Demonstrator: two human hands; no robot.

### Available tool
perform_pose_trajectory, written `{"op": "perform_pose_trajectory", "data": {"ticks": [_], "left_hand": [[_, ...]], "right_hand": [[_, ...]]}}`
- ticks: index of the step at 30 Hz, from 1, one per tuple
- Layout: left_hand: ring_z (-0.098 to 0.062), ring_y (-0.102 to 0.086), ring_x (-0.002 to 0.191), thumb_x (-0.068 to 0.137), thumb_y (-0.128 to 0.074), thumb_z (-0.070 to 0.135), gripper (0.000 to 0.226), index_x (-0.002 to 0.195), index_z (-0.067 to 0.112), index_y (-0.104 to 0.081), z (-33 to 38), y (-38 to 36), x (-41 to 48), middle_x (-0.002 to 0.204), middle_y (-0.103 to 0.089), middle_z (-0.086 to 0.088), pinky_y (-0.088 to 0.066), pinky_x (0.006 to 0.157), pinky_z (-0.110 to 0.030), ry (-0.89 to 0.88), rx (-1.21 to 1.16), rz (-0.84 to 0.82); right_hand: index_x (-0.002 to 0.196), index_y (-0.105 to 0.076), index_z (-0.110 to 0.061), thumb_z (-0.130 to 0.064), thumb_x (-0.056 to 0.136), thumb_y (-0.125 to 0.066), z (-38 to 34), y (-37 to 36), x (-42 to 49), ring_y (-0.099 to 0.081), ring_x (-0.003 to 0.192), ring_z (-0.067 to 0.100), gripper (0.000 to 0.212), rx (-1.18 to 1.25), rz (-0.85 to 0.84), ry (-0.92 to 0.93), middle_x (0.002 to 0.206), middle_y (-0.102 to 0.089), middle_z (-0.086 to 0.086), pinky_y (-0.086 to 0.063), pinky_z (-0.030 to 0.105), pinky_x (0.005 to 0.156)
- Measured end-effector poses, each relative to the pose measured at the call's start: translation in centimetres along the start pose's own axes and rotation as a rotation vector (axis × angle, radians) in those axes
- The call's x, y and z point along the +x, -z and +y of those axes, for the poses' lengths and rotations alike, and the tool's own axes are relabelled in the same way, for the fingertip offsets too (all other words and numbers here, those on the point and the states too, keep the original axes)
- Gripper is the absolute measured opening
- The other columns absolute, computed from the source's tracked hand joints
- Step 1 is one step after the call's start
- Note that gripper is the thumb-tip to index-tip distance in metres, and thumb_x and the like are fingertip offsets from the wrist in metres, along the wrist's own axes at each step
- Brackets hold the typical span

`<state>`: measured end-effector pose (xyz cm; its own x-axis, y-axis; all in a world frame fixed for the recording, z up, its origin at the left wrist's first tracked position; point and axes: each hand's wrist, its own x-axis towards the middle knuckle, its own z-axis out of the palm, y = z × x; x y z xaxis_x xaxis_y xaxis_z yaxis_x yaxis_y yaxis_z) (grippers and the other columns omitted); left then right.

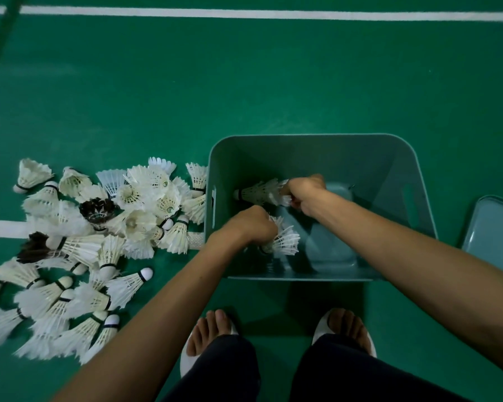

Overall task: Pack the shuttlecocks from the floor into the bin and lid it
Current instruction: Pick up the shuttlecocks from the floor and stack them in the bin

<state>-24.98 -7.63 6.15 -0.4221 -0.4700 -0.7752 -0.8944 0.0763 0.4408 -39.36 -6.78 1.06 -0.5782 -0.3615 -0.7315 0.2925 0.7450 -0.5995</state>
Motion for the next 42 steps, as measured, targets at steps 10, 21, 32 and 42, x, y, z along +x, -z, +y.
{"op": "perform_pose_trajectory", "data": {"ticks": [10,21,32,42], "left_hand": [[-0.019,-0.038,0.055,0.100,-0.046,0.013,0.037,0.064,0.016,-0.044,0.9,-1.0,-2.5,0.059,-0.042,-0.002,-0.033,0.060,-0.031,-0.153,-0.300,0.229],[-0.024,-0.061,0.077,0.104,-0.042,0.016,0.029,0.120,0.005,-0.064,2.2,-3.1,-4.6,0.098,-0.069,-0.013,-0.051,0.059,-0.029,-0.077,-0.558,0.197],[-0.021,-0.058,0.079,0.099,-0.054,0.045,0.036,0.105,0.016,-0.073,2.2,-0.9,-4.3,0.093,-0.062,-0.004,-0.044,0.065,-0.028,0.015,-0.373,0.077],[-0.016,-0.058,0.074,0.084,-0.076,-0.002,0.021,0.098,0.012,-0.068,1.3,-0.6,-3.6,0.091,-0.065,-0.006,-0.048,0.065,-0.025,-0.101,0.114,0.000]], "right_hand": [[0.082,-0.069,-0.006,-0.008,0.078,-0.073,0.0,5.7,-4.0,-0.061,0.068,0.018,0.005,-0.173,0.133,0.260,0.081,-0.071,0.007,-0.047,0.027,0.053],[0.089,-0.079,-0.028,-0.049,0.069,-0.054,3.2,10.6,-12.4,-0.047,0.102,0.011,0.039,-0.873,-0.154,1.027,0.100,-0.061,-0.013,-0.049,0.043,0.089],[0.064,-0.065,-0.010,-0.014,0.084,-0.069,2.2,9.7,-6.3,-0.061,0.071,0.028,0.021,-0.898,0.226,0.726,0.067,-0.058,0.005,-0.042,0.030,0.057],[0.090,-0.070,-0.005,-0.021,0.086,-0.076,1.2,6.5,0.2,-0.067,0.078,0.024,0.017,-0.385,0.180,0.287,0.090,-0.072,0.009,-0.054,0.031,0.067]]}}
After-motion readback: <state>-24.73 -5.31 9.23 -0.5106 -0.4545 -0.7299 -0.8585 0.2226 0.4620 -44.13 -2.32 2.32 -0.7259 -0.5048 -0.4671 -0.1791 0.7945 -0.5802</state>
